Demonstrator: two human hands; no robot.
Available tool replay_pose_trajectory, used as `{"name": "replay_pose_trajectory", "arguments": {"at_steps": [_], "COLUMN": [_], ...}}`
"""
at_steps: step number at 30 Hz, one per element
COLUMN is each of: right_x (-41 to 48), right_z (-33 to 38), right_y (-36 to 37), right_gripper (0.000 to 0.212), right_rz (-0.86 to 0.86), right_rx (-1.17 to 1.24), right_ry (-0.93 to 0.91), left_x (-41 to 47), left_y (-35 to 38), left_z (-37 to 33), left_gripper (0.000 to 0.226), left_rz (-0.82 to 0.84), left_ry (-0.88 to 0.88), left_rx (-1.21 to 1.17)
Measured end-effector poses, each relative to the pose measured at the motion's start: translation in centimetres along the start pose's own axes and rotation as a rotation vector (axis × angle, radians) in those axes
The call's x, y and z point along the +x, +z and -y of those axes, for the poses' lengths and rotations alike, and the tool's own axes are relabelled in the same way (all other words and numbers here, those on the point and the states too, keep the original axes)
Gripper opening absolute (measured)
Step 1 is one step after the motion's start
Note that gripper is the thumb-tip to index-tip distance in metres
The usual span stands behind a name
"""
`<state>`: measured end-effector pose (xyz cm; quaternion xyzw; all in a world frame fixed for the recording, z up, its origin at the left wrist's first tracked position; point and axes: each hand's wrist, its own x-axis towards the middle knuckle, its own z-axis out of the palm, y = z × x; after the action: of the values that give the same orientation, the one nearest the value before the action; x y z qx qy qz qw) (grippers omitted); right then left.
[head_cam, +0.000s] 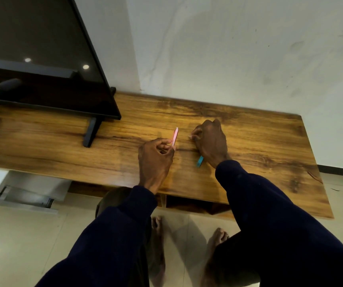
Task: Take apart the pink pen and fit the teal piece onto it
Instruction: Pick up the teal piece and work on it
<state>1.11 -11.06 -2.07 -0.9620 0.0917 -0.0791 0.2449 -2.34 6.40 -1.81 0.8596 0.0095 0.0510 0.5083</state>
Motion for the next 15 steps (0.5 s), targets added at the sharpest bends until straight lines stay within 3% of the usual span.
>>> {"name": "replay_pose_trajectory", "arguments": {"at_steps": [15], "right_x": [0.1], "right_z": [-1.7], "right_y": [-0.4], "right_gripper": [0.017], "right_rz": [-0.012], "right_rx": [0.027], "right_ry": [-0.086], "left_x": [1.2], "left_y": [2.2], "left_z": [0.4], "left_gripper": [0.024], "left_rz": [0.168], "left_ry": [0.056], "left_rx": [0.242]}}
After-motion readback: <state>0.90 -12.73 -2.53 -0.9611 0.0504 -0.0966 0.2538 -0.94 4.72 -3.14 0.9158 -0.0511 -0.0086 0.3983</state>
